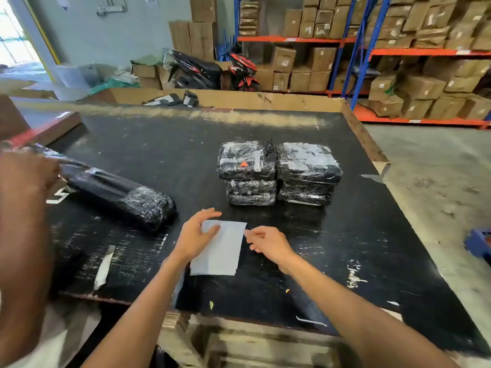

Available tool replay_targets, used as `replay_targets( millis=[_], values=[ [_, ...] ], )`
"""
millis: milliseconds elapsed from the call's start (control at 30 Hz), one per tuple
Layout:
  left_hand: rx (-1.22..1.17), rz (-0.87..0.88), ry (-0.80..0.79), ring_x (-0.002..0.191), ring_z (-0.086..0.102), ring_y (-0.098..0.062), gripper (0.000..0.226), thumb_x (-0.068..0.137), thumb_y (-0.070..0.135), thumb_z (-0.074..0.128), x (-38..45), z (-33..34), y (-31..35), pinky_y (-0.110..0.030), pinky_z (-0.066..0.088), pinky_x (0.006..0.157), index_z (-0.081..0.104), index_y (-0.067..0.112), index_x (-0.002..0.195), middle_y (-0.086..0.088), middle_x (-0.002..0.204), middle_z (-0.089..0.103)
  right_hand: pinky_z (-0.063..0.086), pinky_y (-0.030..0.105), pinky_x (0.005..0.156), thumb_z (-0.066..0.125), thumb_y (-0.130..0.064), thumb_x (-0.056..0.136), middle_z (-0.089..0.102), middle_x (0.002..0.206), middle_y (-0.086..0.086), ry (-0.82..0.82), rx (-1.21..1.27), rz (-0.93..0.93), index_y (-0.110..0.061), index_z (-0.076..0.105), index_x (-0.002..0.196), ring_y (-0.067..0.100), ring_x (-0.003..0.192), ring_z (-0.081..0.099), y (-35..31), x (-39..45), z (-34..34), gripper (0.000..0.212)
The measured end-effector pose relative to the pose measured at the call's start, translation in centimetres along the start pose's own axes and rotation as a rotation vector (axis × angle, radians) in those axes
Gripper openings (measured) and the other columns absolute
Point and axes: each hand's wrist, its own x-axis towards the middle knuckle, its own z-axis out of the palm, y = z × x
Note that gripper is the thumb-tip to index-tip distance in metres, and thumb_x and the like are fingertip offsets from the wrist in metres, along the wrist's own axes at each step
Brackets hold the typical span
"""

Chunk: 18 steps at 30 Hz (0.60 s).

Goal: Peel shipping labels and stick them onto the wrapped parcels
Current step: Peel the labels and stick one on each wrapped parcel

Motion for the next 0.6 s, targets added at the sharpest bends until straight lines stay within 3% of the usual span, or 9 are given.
replay_targets(
  millis=[100, 167, 267, 333, 433, 600],
  values=[
    [0.129, -0.019, -0.133, 0.148, 0.029, -0.014, 0.049, 0.088, 0.051, 0.063, -0.4, 0.2, -1.1, -0.045, 0.022, 0.122, 0.052, 0.042, 0.135, 0.003, 0.155, 0.042, 0.054, 0.038, 0.08, 0.072, -0.057, 0.082, 0.075, 0.088, 0.005, 0.154, -0.056, 0.11, -0.015, 0.076, 0.08, 0.023, 0.089, 0.069, -0.9, 1.5, 2.0, 0.042],
    [0.275, -0.022, -0.147, 0.149, 0.027, -0.014, 0.069, 0.085, 0.067, 0.047, -1.2, 0.9, -1.6, -0.045, 0.018, 0.123, 0.045, 0.033, 0.145, 0.005, 0.157, 0.039, 0.052, 0.035, 0.077, 0.077, -0.06, 0.074, 0.074, 0.095, 0.001, 0.216, -0.058, 0.188, -0.02, 0.076, 0.081, 0.024, 0.095, 0.068, -1.4, 2.0, 3.1, 0.04],
    [0.481, 0.033, -0.115, 0.15, 0.025, -0.013, 0.064, 0.095, 0.063, 0.037, -1.5, 1.4, -2.3, -0.042, 0.017, 0.123, 0.04, 0.027, 0.149, 0.007, 0.158, 0.038, 0.056, 0.036, 0.082, 0.082, -0.051, 0.073, 0.074, 0.103, 0.0, 0.273, -0.099, 0.238, -0.023, 0.075, 0.087, 0.025, 0.1, 0.067, -1.5, 2.2, 3.8, 0.032],
    [0.513, 0.031, -0.122, 0.149, 0.026, -0.013, 0.067, 0.096, 0.064, 0.026, -1.5, 1.6, -2.5, -0.041, 0.017, 0.123, 0.041, 0.026, 0.149, 0.006, 0.157, 0.038, 0.057, 0.038, 0.084, 0.081, -0.043, 0.077, 0.072, 0.101, 0.001, 0.284, -0.107, 0.24, -0.023, 0.069, 0.075, 0.026, 0.098, 0.066, -1.4, 2.1, 3.7, 0.024],
    [0.523, 0.024, -0.124, 0.149, 0.026, -0.013, 0.059, 0.103, 0.052, 0.02, -1.3, 1.8, -2.7, -0.042, 0.017, 0.123, 0.041, 0.023, 0.15, 0.005, 0.157, 0.039, 0.055, 0.038, 0.081, 0.078, -0.032, 0.085, 0.066, 0.09, 0.002, 0.261, -0.083, 0.224, -0.021, 0.058, 0.066, 0.027, 0.091, 0.063, -1.2, 2.1, 3.2, 0.029],
    [0.491, 0.004, -0.124, 0.149, 0.024, -0.011, 0.049, 0.108, 0.037, 0.024, -1.2, 1.7, -2.3, -0.037, 0.011, 0.125, 0.041, 0.021, 0.15, 0.007, 0.157, 0.038, 0.04, 0.031, 0.069, 0.068, -0.024, 0.094, 0.052, 0.084, 0.001, 0.203, 0.104, 0.243, -0.016, 0.053, 0.083, 0.019, 0.076, 0.047, -0.7, 2.4, 1.4, 0.02]
  ],
)
